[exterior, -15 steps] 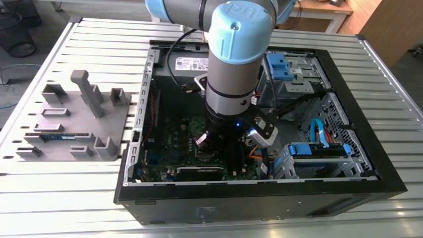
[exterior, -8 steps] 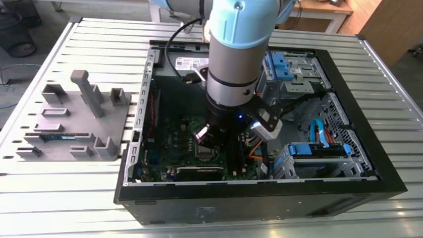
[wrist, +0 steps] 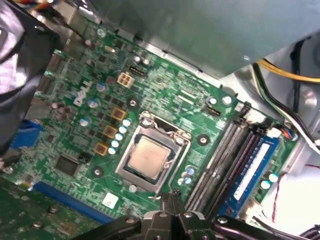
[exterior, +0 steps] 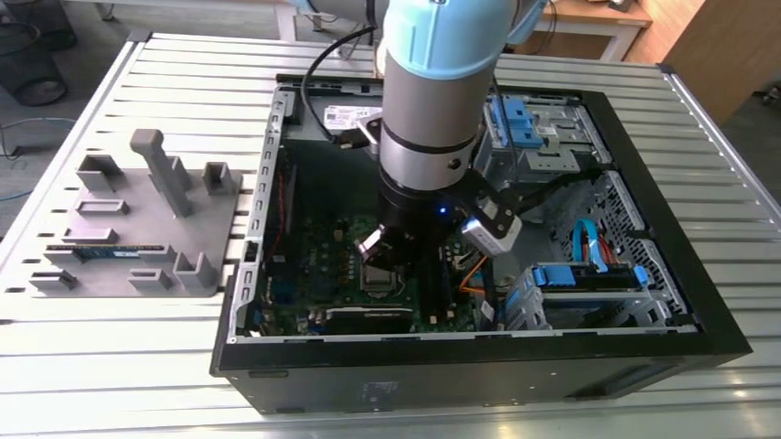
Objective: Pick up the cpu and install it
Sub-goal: 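Install the first cpu locking lever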
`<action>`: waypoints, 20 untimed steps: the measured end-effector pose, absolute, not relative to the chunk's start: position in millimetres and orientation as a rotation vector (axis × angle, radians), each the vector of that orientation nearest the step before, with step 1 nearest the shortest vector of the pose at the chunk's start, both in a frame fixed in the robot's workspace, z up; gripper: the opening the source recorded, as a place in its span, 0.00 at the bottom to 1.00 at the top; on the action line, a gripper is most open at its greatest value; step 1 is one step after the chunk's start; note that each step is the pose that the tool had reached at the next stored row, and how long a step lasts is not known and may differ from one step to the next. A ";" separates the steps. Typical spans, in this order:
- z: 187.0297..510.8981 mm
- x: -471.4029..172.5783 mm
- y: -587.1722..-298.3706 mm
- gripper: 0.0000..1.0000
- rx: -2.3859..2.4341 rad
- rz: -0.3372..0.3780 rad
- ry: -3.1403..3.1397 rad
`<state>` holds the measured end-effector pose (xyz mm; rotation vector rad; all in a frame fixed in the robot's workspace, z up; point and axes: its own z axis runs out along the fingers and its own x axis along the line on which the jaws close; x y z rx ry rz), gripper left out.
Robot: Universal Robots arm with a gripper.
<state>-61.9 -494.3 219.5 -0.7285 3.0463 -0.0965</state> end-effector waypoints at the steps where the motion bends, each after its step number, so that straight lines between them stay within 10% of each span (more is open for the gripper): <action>1: 219.4 -65.6 -494.1 0.11 -0.728 -0.097 3.046; 20: 222.8 -86.8 -487.1 0.11 -0.715 -0.096 3.047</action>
